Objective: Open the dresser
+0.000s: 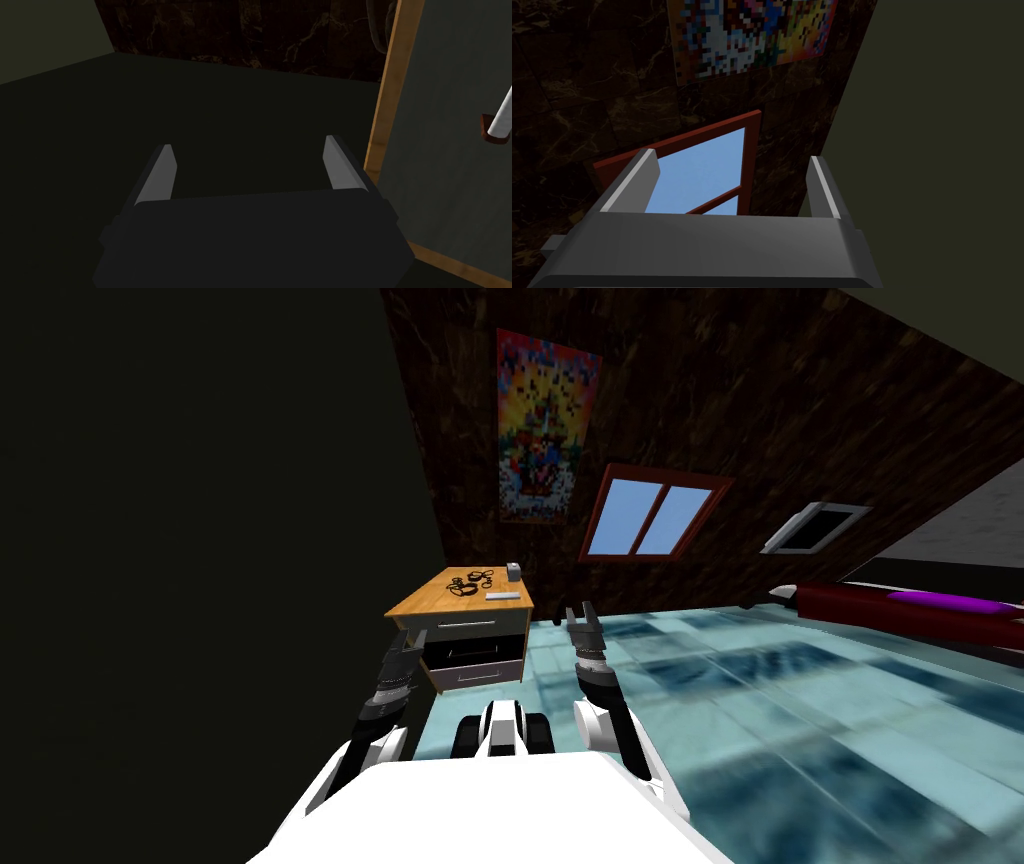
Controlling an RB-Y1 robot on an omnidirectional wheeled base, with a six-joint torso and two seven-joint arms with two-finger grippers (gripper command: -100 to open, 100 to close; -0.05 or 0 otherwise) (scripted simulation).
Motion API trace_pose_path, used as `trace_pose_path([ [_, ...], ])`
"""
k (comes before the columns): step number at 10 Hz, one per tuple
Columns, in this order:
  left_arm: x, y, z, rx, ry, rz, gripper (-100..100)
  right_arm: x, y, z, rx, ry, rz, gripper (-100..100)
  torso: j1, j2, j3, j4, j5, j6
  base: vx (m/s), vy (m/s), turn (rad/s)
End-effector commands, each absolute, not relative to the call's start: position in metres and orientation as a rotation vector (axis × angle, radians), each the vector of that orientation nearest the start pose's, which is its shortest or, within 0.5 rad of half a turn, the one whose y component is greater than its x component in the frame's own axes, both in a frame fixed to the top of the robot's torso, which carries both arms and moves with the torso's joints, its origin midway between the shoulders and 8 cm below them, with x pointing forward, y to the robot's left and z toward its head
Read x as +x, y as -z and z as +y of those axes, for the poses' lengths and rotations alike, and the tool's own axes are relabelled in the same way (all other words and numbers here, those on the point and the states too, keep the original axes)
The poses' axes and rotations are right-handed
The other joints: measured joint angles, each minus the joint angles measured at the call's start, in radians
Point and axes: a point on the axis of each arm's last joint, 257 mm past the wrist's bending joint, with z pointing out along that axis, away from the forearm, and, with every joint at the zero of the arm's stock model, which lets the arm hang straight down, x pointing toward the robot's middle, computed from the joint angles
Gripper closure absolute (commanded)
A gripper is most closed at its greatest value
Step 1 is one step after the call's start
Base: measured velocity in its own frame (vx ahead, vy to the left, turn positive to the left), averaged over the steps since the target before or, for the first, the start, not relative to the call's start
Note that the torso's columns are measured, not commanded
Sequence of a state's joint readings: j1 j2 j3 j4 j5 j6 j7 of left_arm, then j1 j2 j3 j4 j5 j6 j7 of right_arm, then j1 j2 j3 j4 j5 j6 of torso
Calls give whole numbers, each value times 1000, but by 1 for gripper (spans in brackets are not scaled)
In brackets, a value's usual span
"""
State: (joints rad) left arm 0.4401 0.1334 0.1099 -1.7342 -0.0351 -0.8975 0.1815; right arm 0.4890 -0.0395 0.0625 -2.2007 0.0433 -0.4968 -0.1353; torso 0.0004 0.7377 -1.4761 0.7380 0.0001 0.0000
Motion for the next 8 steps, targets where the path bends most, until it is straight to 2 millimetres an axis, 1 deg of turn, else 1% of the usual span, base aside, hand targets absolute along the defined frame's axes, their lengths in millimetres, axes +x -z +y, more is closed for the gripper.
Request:
trace_pose_path([
  [1,347,135,327,-695,1335,757,-100,363,10,-251,726,-1450,691,0,0,0,0,0,0,0,136,-18,0],
  [3,343,149,329,-711,1331,765,-100,363,10,-251,726,-1449,691,0,-1,-2,-1,-1,0,0,172,-26,1],
  [4,343,149,329,-711,1331,765,-100,363,10,-251,726,-1450,691,0,-1,0,-1,0,0,0,67,-6,1],
  [5,339,158,331,-714,1332,764,-100,363,10,-251,726,-1450,691,0,1,5,3,1,0,0,73,11,-6],
  [6,339,161,331,-721,1329,769,-100,364,10,-251,726,-1450,691,0,1,4,3,1,0,0,79,-3,-3],
  [7,334,172,333,-730,1328,771,-100,364,10,-251,726,-1450,691,0,0,2,1,0,0,0,94,-10,-3],
  [8,334,173,333,-733,1328,773,-100,364,10,-251,726,-1450,691,0,-1,0,0,0,0,0,85,-15,-2],
])
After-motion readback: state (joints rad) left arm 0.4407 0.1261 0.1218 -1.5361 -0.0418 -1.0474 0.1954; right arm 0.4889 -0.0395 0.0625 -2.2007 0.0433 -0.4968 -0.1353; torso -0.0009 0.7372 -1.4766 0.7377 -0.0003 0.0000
